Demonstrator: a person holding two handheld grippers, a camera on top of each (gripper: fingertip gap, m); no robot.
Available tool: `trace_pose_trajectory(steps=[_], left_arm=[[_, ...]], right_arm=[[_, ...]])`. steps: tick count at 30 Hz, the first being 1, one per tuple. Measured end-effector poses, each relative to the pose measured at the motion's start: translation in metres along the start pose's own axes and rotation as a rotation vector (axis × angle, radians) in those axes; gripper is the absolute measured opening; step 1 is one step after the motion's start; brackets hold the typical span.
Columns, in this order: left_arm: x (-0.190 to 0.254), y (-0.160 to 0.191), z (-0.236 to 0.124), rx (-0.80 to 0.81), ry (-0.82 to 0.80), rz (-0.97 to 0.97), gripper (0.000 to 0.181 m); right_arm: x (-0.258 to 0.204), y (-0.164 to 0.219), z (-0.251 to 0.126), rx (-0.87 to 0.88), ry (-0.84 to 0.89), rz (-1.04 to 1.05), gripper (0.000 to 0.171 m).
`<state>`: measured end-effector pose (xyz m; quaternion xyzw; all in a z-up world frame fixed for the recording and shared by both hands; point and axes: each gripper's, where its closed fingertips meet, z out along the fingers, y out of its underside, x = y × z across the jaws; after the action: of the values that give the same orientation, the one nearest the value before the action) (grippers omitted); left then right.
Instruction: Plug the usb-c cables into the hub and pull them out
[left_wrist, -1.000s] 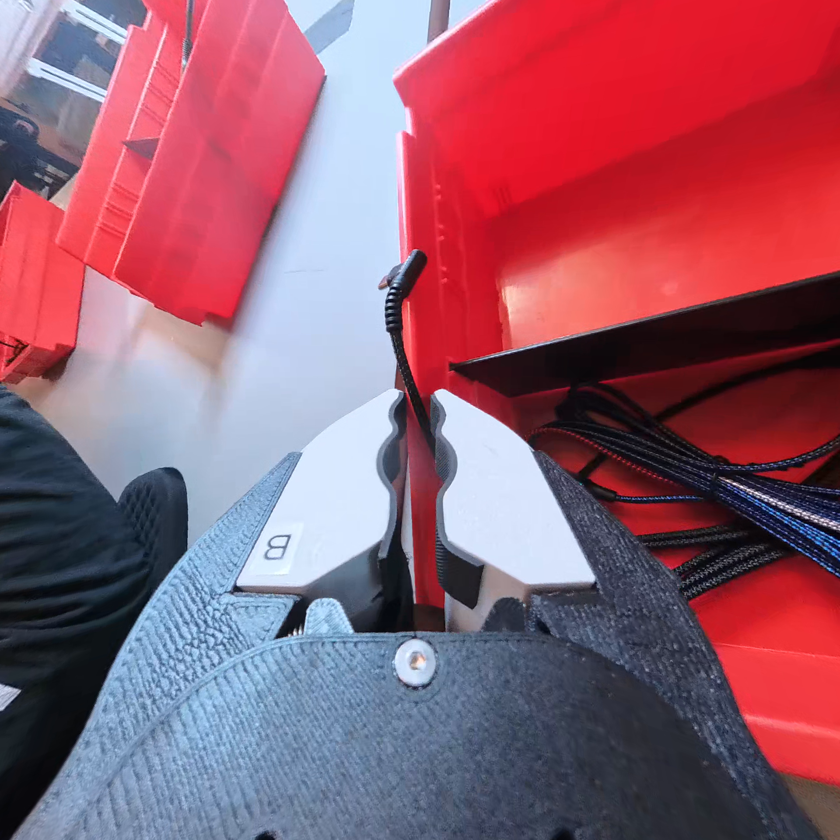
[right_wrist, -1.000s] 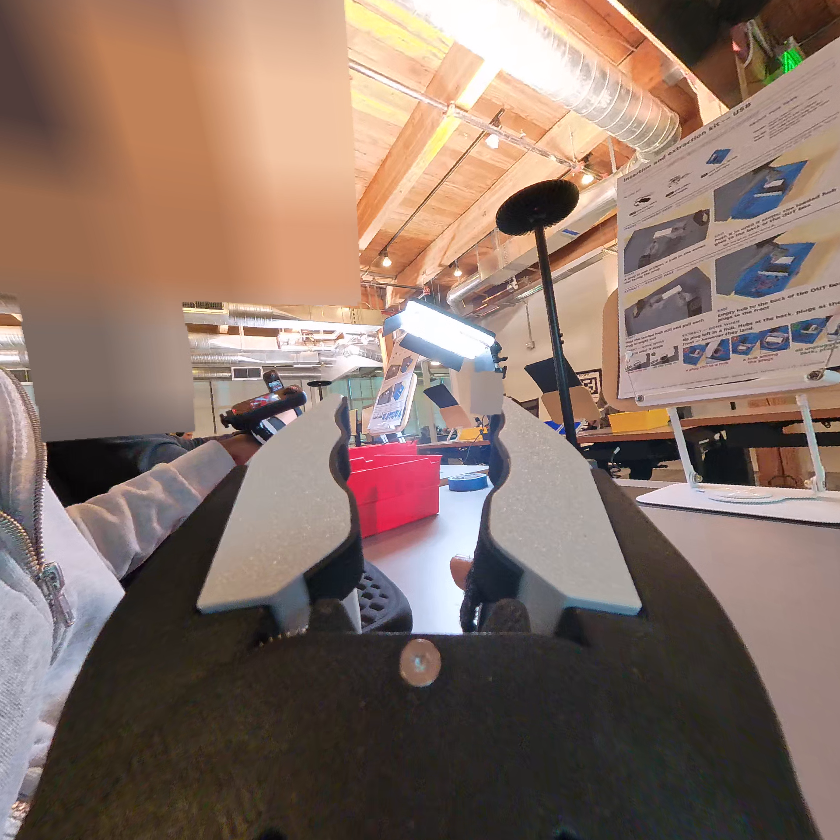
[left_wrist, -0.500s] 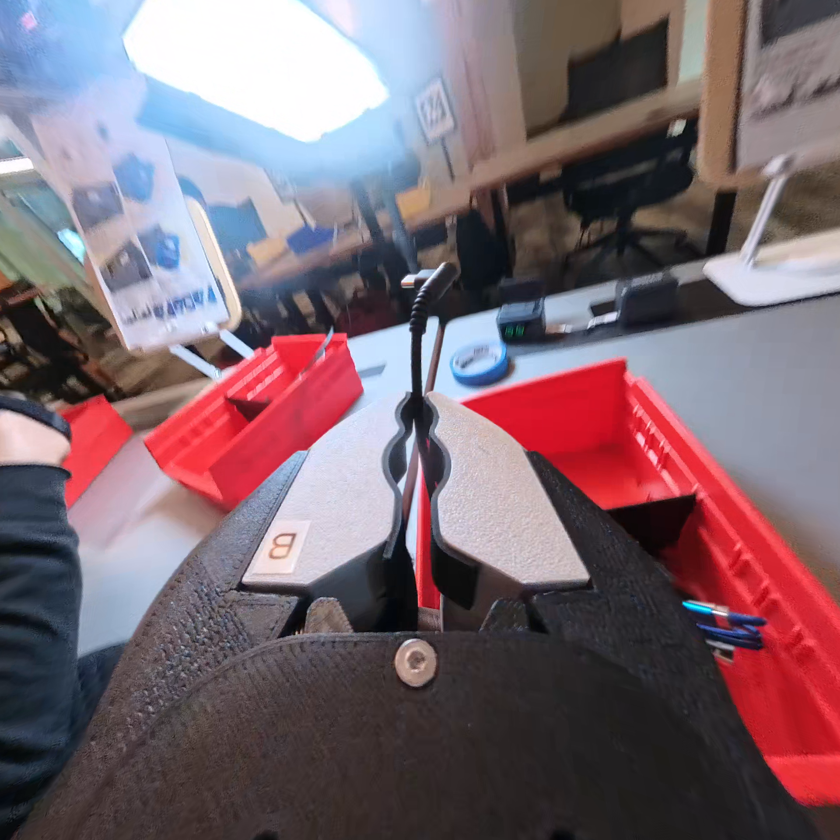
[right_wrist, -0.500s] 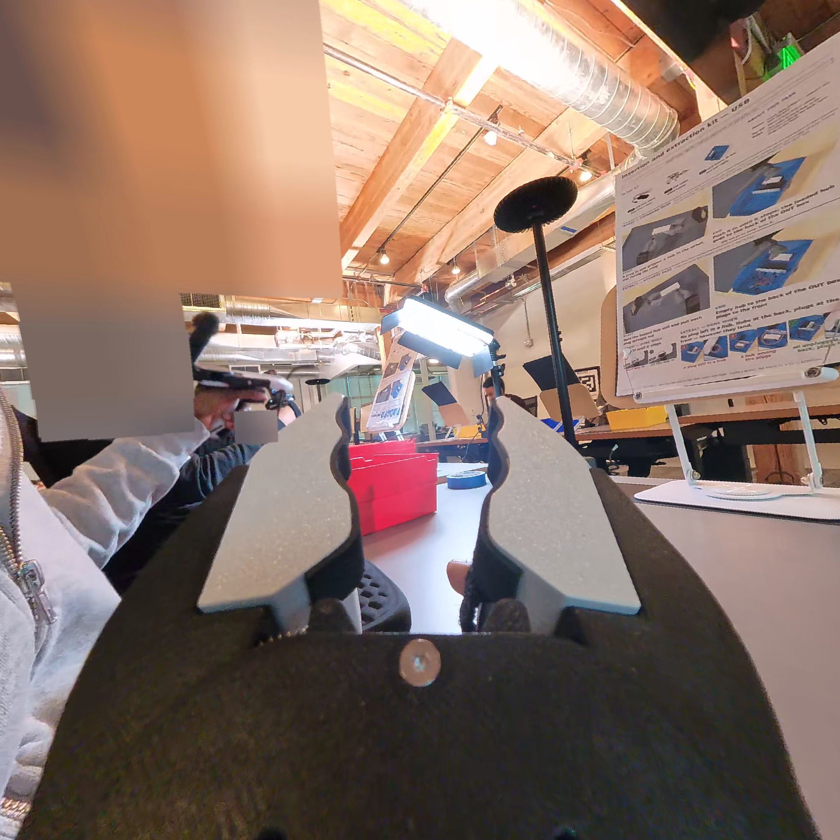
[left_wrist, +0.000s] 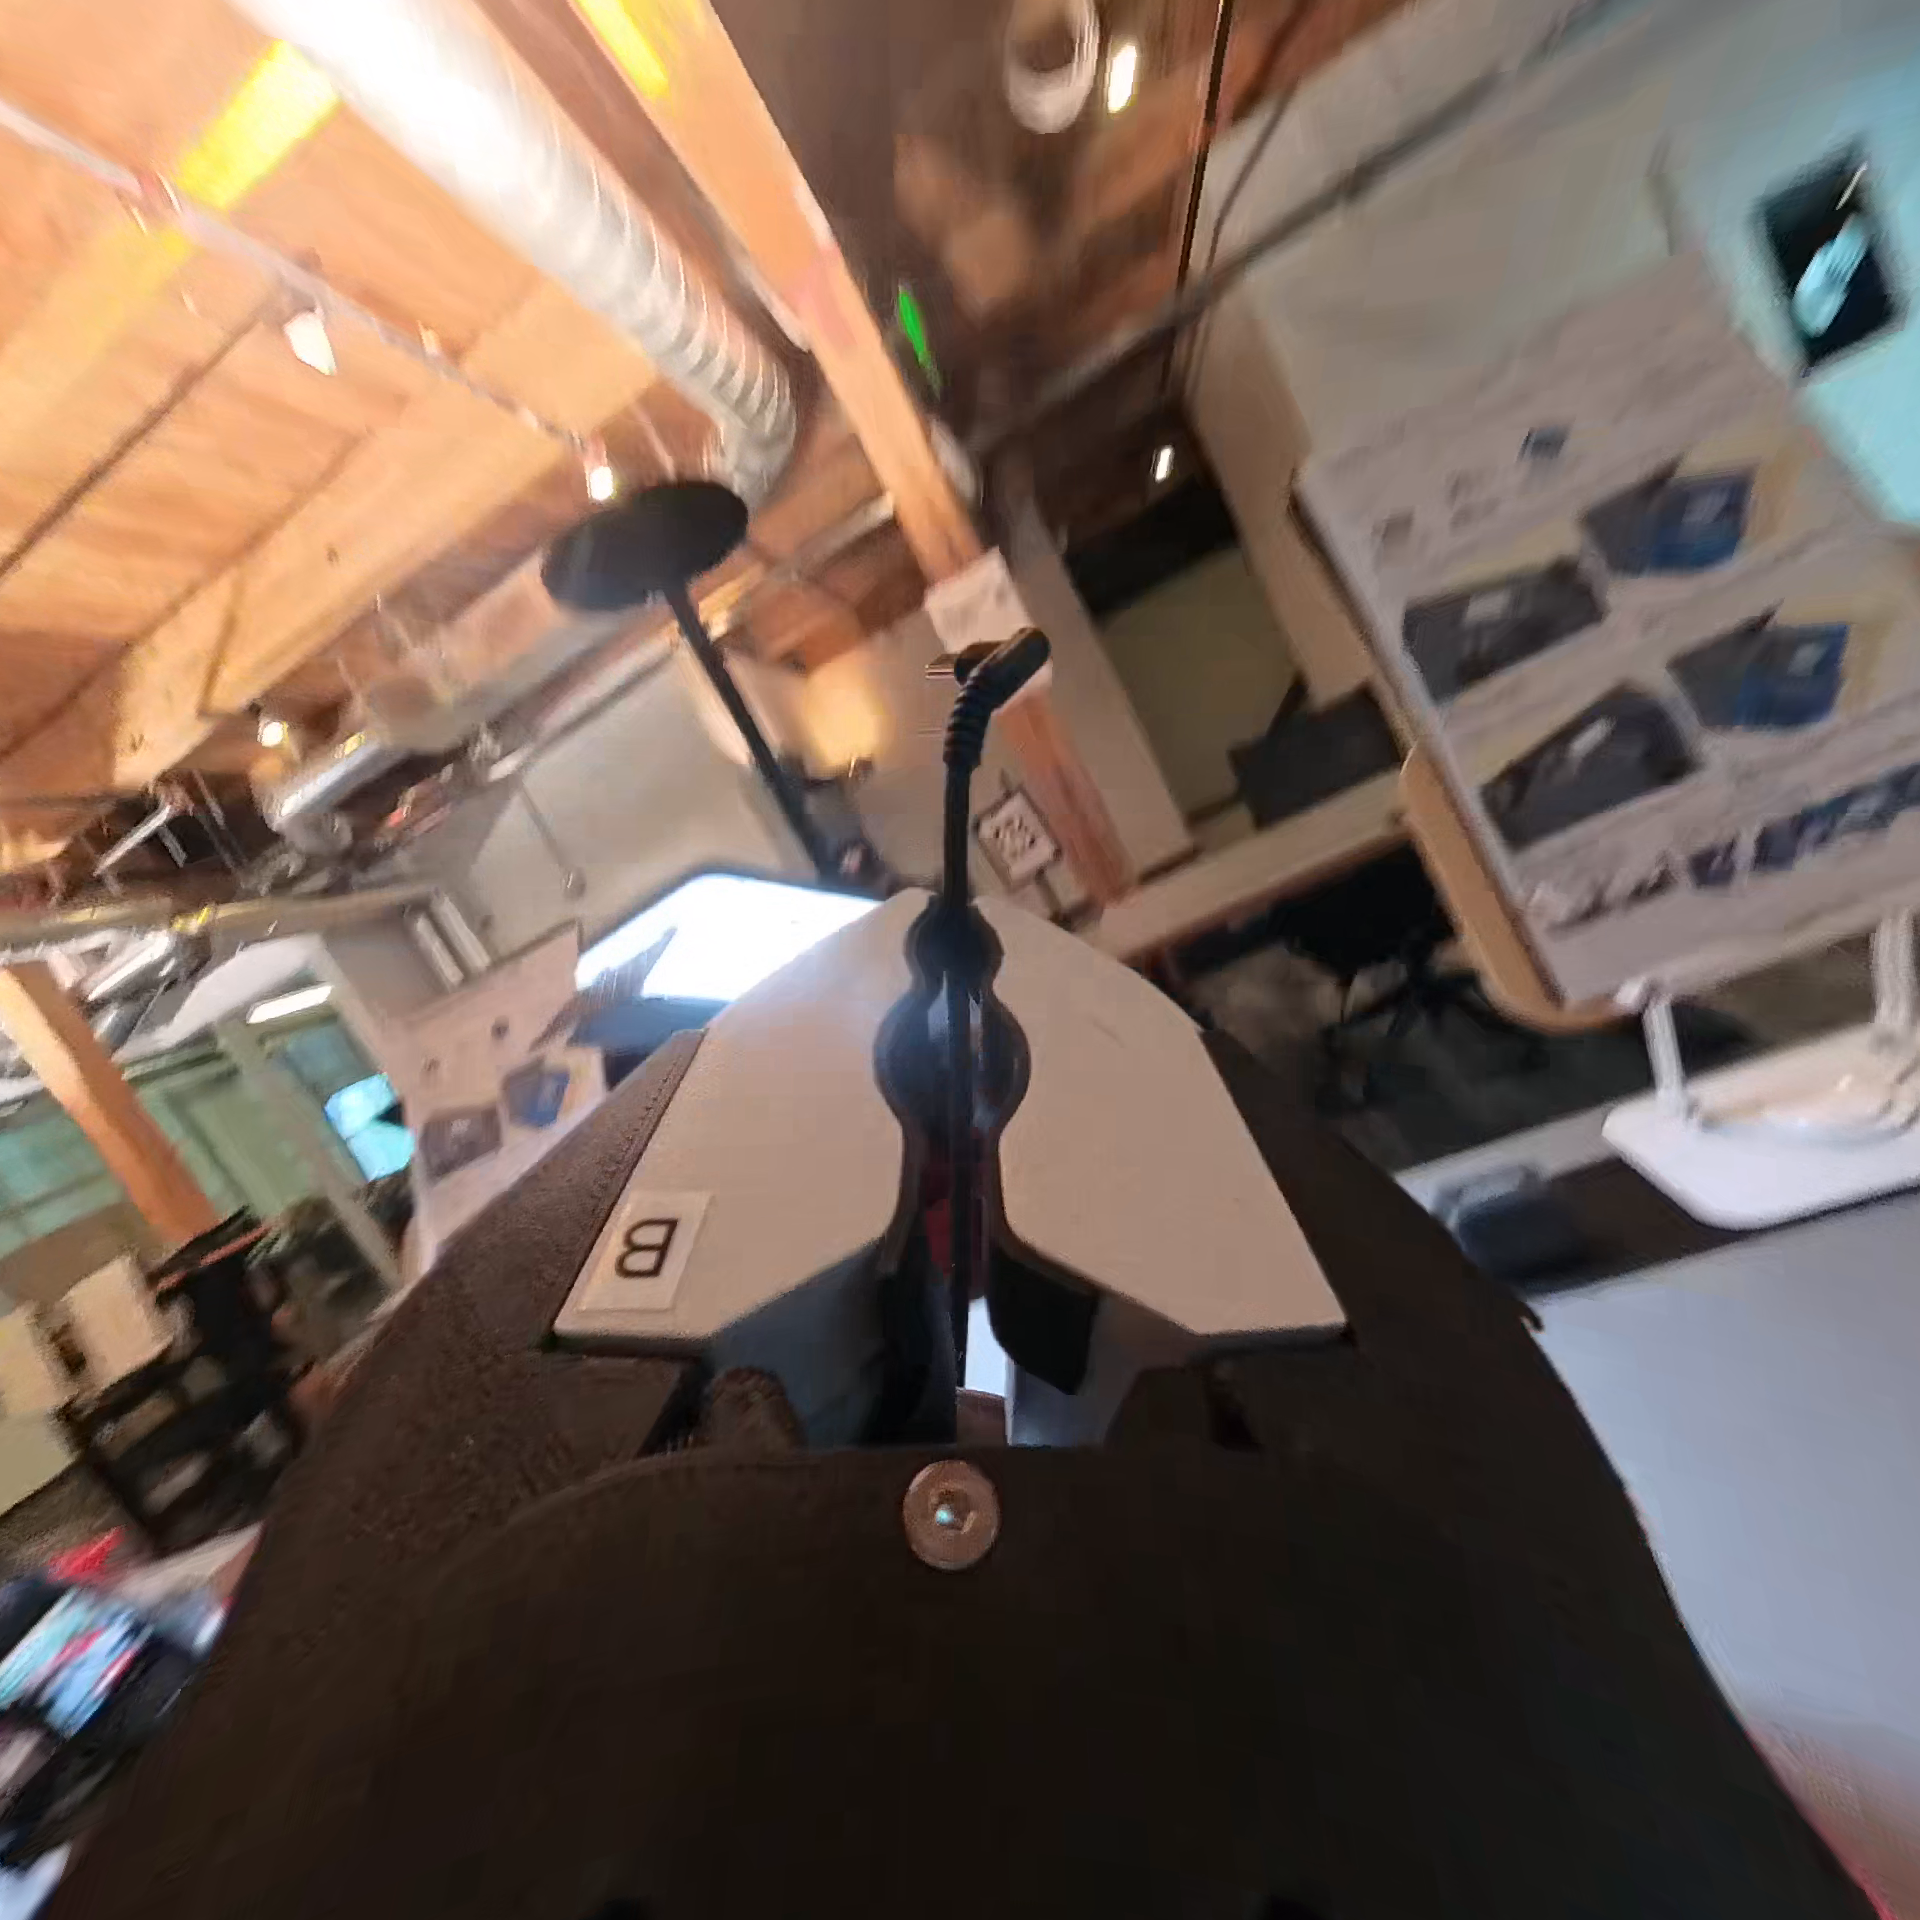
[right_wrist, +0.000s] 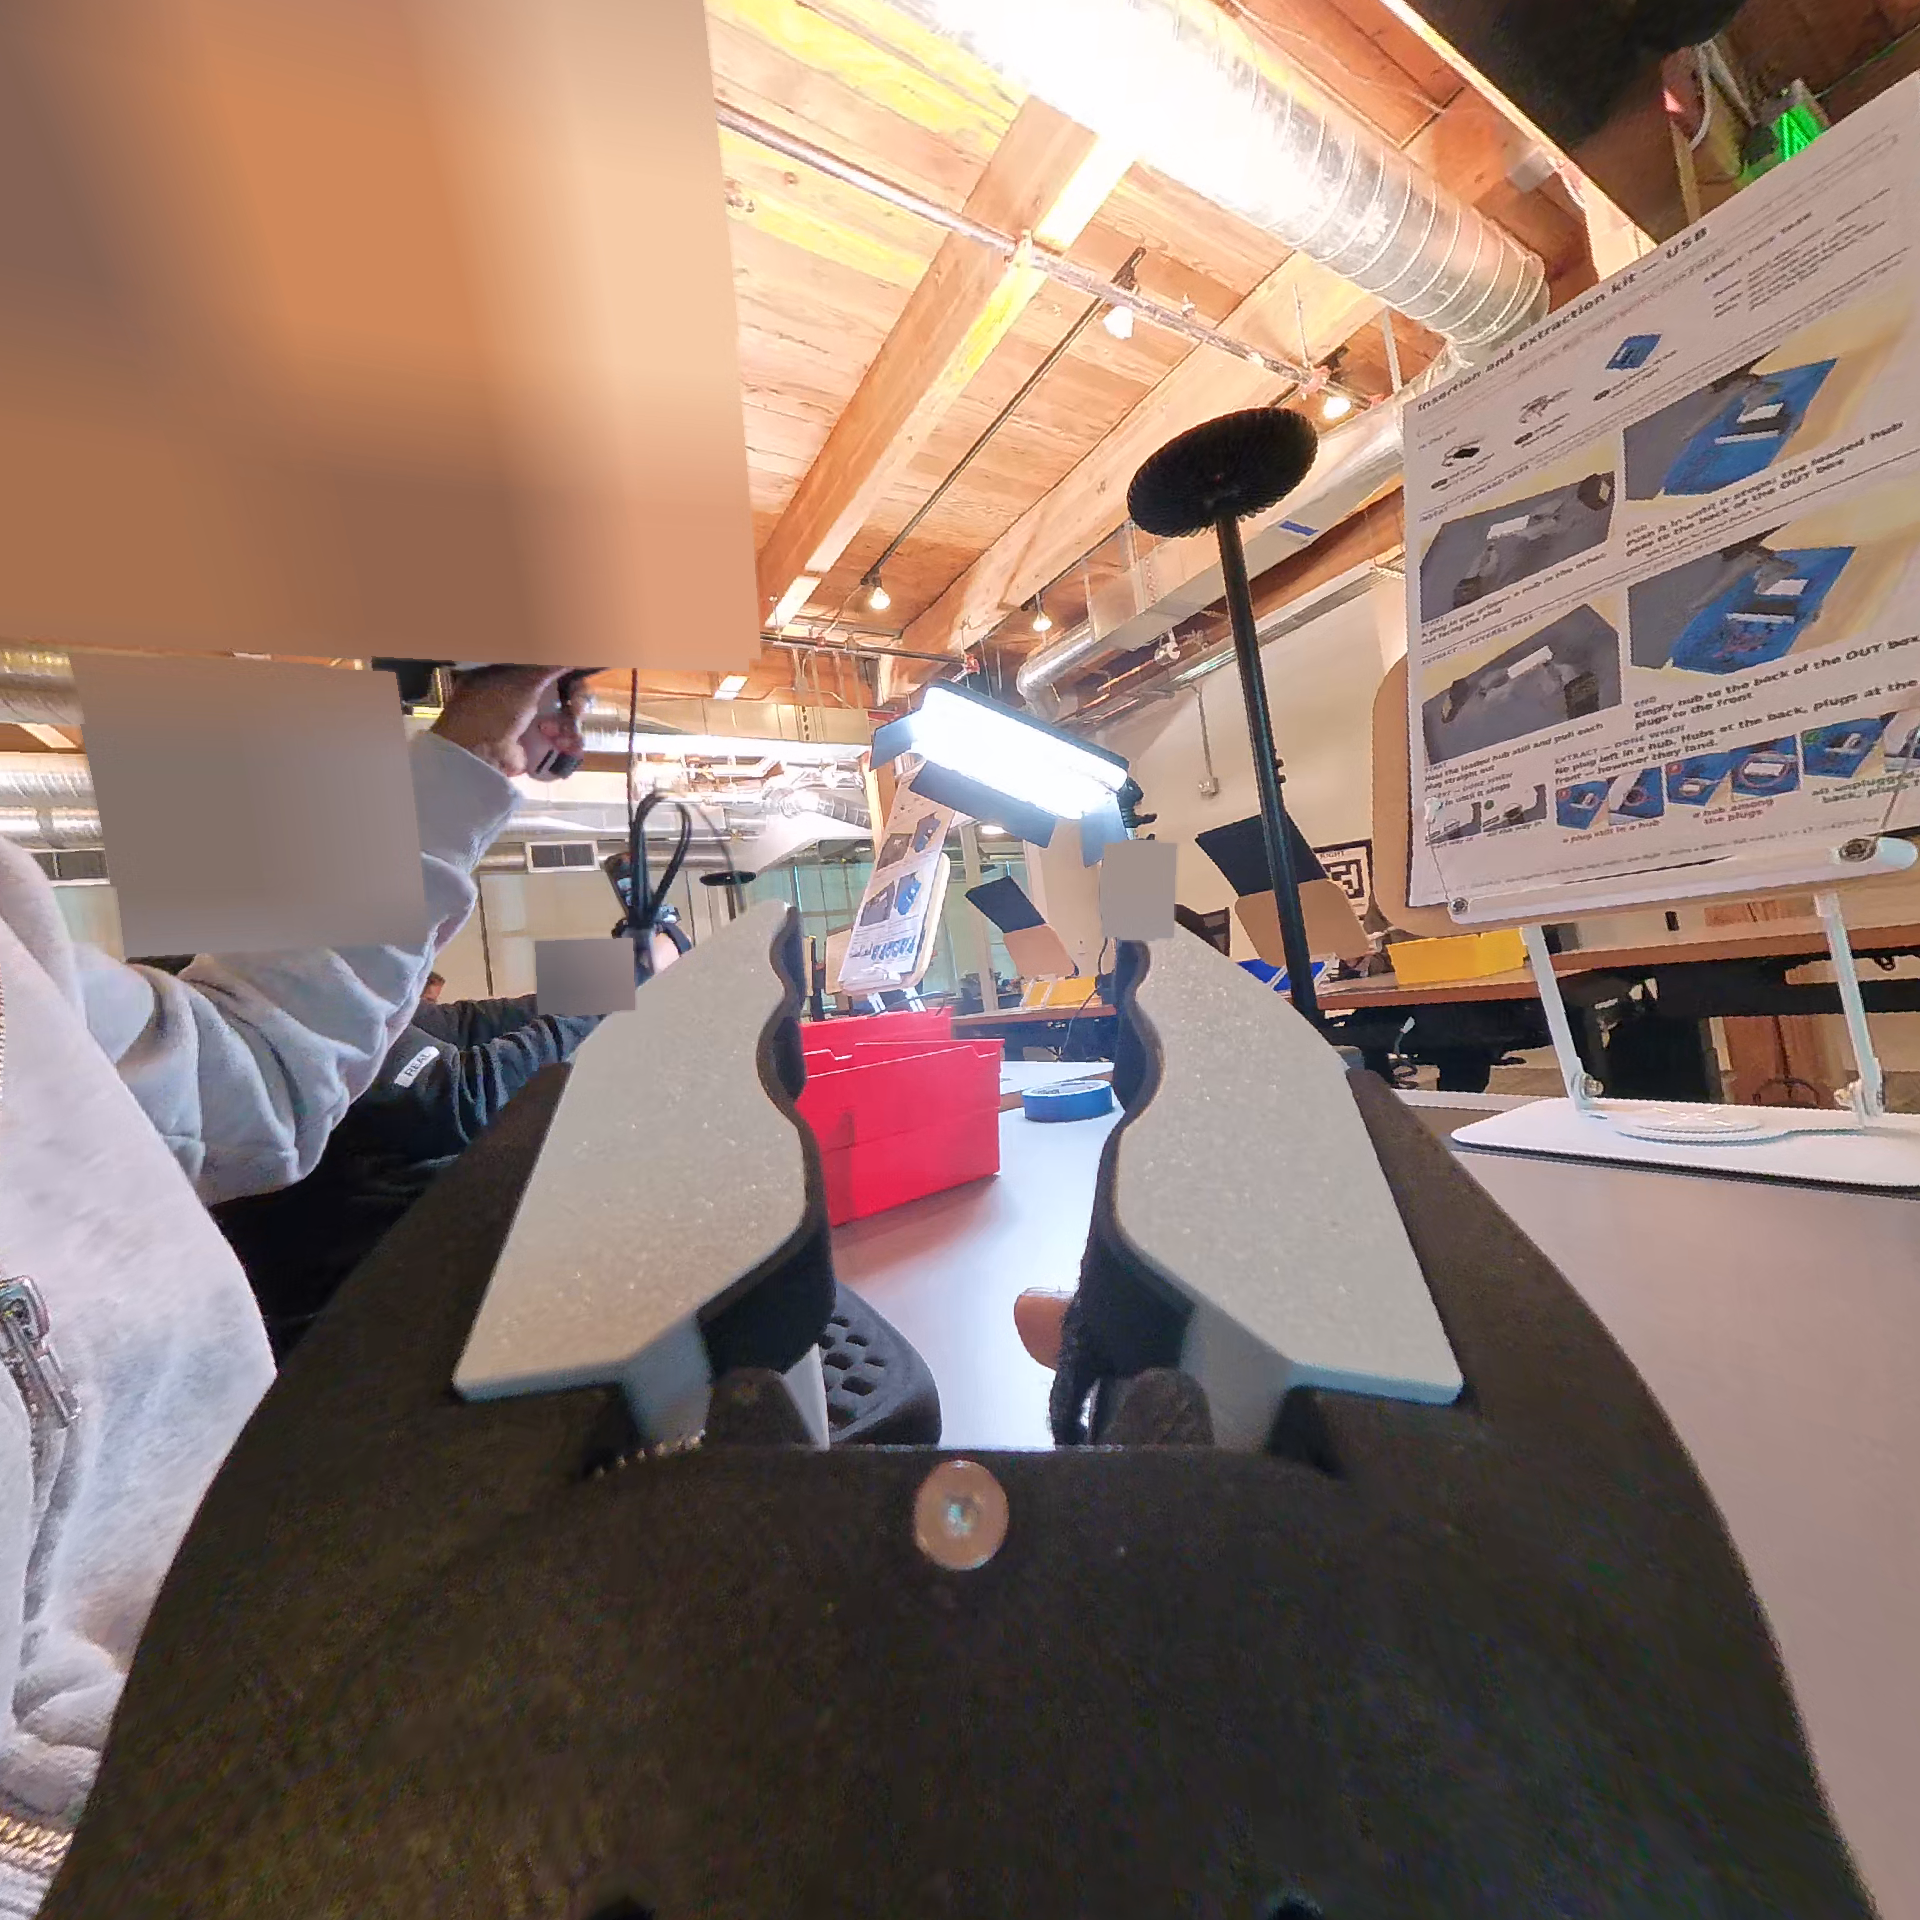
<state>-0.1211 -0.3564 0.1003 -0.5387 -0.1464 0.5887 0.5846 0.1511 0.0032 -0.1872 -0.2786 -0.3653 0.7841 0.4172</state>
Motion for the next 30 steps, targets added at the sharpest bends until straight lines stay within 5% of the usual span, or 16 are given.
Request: trace_pose_trajectory(steps=[7,12,16,20,26,30], left_arm=[[0.075,-0.066,-0.027,0.386,0.296,-0.302,0.004],[0.166,-0.049,-0.045,0.432,0.581,-0.474,0.004],[0.242,-0.025,-0.068,0.434,0.816,-0.545,0.004],[0.297,-0.013,-0.095,0.433,1.041,-0.635,0.004],[0.343,-0.001,-0.125,0.4,1.28,-0.716,0.004],[0.36,0.002,-0.139,0.367,1.392,-0.734,0.004]], right_arm=[[-0.002,0.001,0.0,-0.007,-0.009,-0.013,0.057],[-0.003,0.002,0.002,-0.023,-0.003,-0.021,0.054],[-0.003,0.013,0.013,-0.132,0.02,-0.07,0.036],[-0.03,0.015,0.037,-0.256,-0.116,-0.227,0.034],[-0.06,-0.041,0.083,-0.085,-0.262,-0.402,0.028],[-0.083,-0.042,0.104,-0.089,-0.436,-0.744,0.025]])
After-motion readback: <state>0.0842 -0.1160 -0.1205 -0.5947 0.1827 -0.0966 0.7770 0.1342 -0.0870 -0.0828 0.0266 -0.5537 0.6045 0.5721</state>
